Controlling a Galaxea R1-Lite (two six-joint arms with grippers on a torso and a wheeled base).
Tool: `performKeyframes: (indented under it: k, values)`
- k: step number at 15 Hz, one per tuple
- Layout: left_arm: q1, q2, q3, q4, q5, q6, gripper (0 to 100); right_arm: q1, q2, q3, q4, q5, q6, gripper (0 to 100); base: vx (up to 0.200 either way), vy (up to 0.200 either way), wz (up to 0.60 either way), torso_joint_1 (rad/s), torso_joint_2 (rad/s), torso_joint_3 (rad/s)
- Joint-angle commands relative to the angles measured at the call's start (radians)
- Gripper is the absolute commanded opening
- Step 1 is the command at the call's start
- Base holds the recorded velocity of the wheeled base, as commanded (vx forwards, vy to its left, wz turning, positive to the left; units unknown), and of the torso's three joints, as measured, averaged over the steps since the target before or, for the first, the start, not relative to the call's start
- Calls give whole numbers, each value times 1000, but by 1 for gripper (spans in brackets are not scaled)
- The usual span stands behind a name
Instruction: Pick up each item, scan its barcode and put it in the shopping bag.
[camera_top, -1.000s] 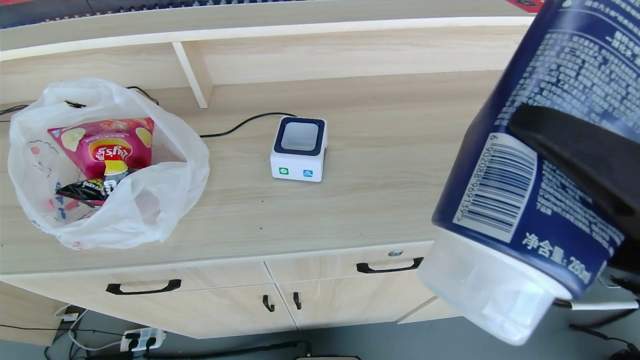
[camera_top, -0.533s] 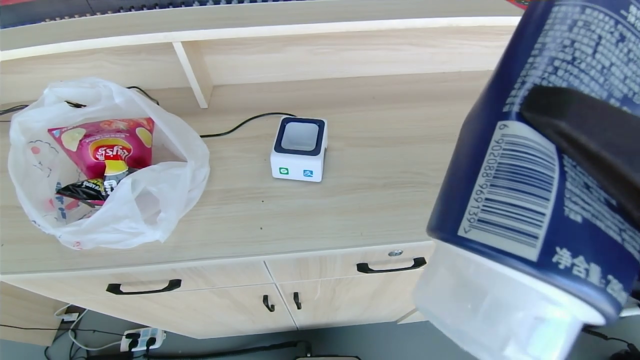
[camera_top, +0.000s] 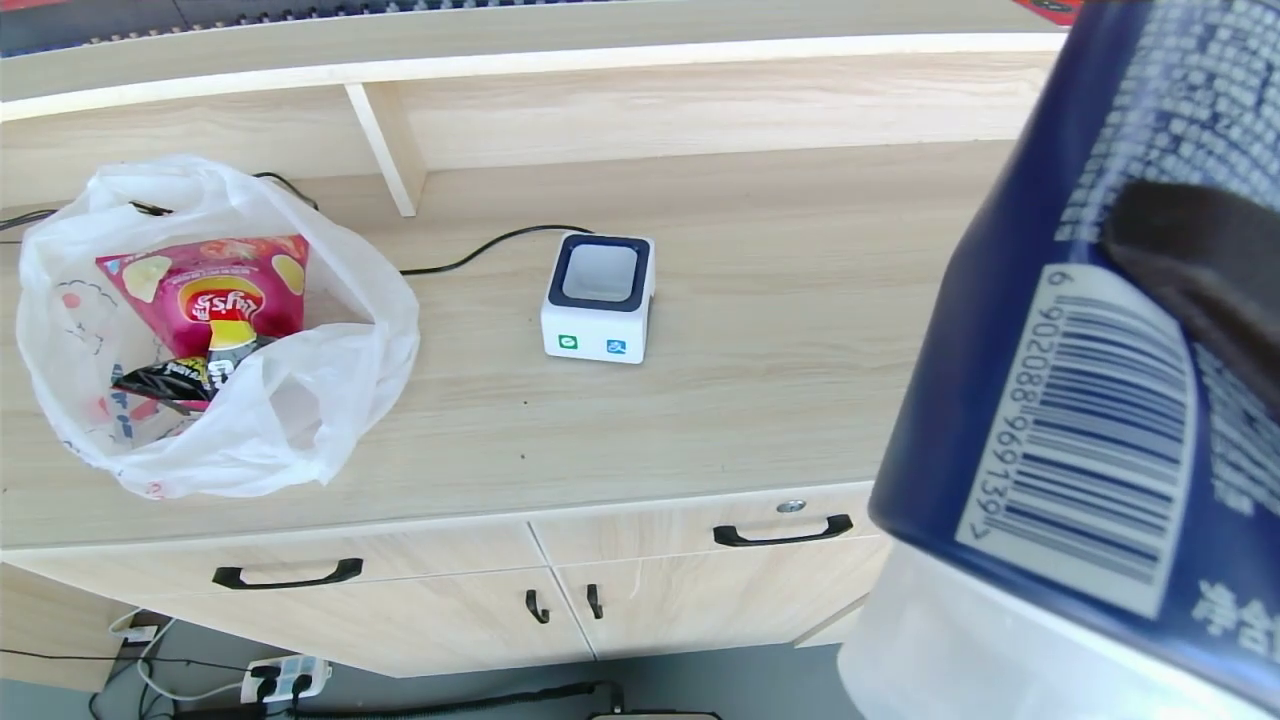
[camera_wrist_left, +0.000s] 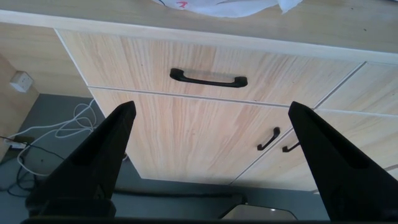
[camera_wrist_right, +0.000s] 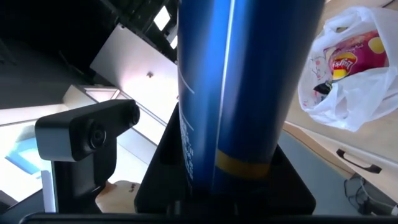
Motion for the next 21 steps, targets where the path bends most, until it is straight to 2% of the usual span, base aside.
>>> performKeyframes:
  k: [1,8,10,11,12,13,15,17,19,21]
  values:
    - [1,0,0,-2,2,0,100,9,3,1,0,0,-1,0,0,0,0,0,0,0]
    - [-1,0,0,-2,0,0,100,9,0,1,0,-1,-15,0,0,0,0,0,0,0]
    - [1,0,0,-2,0,0,100,-11,5,1,45,-20,-75,0,0,0,0,0,0,0]
    - [1,0,0,-2,0,0,100,-70,9,3,109,-32,-159,0,0,0,0,0,0,0]
    - [-1,0,0,-2,0,0,100,-166,5,-40,273,-70,-401,0,0,0,0,0,0,0]
    - [1,0,0,-2,0,-2,100,-188,2,-52,301,-93,-451,0,0,0,0,0,0,0]
    - [1,0,0,0,0,-2,100,-218,34,-97,356,-273,-701,0,0,0,0,0,0,0]
    - [-1,0,0,3,2,-2,100,-205,97,-138,358,-466,-949,0,0,0,0,0,0,0]
    - [1,0,0,0,0,-3,100,-146,127,-123,347,-512,-1061,0,0,0,0,0,0,0]
    - [1,0,0,0,2,-5,100,-149,164,-120,241,-532,-1060,0,0,0,0,0,0,0]
